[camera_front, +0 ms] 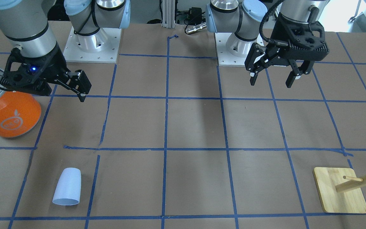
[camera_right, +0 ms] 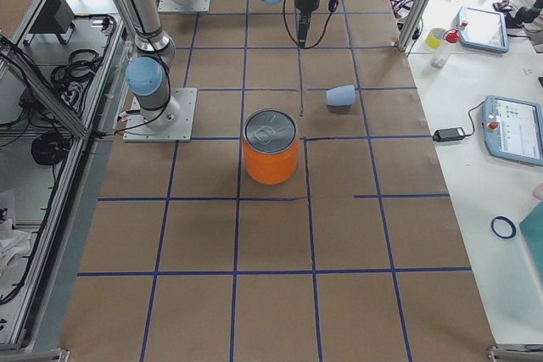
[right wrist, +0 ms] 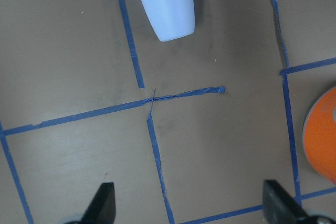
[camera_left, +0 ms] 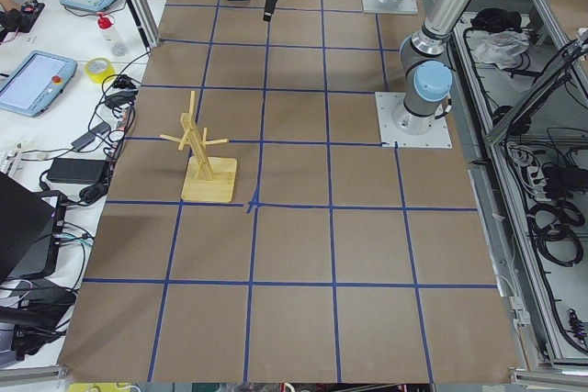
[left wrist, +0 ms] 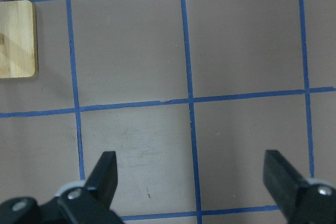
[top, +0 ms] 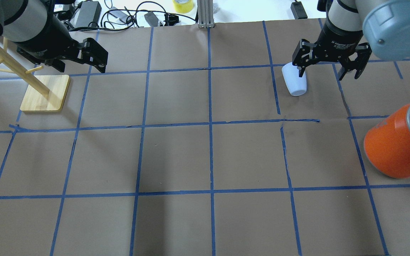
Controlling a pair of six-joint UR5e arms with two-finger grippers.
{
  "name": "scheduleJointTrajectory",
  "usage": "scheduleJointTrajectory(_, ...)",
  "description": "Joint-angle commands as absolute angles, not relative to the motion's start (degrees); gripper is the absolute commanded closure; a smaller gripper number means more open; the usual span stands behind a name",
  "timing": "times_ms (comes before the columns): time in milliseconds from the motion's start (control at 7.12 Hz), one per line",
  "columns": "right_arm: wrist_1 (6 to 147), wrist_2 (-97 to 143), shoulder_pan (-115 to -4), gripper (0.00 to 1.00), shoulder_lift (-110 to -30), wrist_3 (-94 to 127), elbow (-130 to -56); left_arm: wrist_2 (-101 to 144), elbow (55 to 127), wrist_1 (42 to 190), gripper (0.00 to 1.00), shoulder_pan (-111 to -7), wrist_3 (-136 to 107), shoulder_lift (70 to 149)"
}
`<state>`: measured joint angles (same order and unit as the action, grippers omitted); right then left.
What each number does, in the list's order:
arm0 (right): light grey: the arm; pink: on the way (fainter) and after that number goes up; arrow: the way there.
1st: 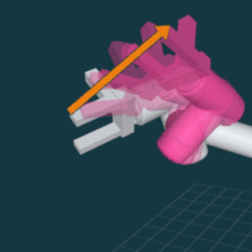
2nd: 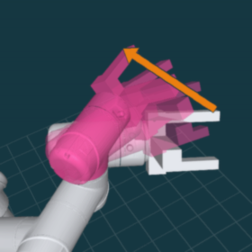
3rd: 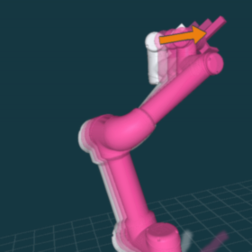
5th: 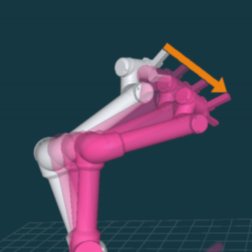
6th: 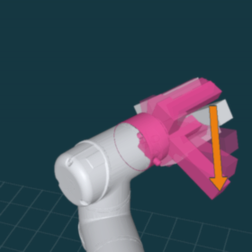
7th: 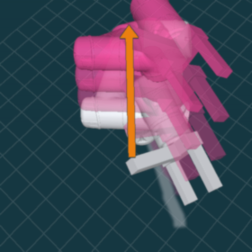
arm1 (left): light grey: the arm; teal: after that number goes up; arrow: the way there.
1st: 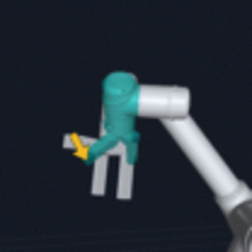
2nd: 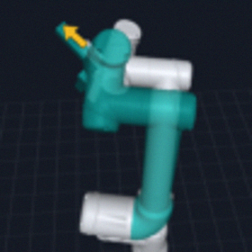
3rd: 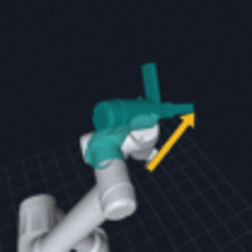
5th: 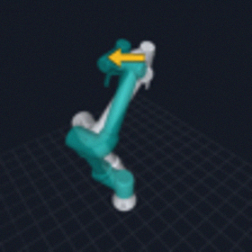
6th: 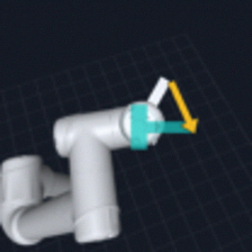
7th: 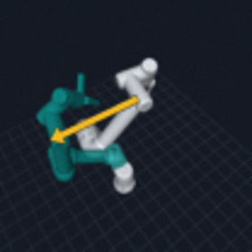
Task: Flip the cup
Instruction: 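Close the right gripper on the light blue cup's rim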
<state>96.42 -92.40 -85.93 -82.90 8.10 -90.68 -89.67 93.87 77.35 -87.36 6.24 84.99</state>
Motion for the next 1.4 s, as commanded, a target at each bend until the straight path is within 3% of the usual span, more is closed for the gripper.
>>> scheduleJointTrajectory(0,104.0,-91.6,-83.2,0.0,-75.3,8.3,-90.4,-89.7,93.9,77.3,0.0,-87.4,6.2,85.0)
scheduleJointTrajectory(561,126.2,-91.3,-83.9,0.0,-62.4,-2.9,-90.3,-89.7,93.9,77.4,0.0,-87.4,6.2,85.0)
scheduleJointTrajectory(1263,135.1,-89.9,-83.9,0.0,-54.9,-3.1,-90.4,-89.7,93.9,77.3,0.0,-87.4,6.2,85.0)
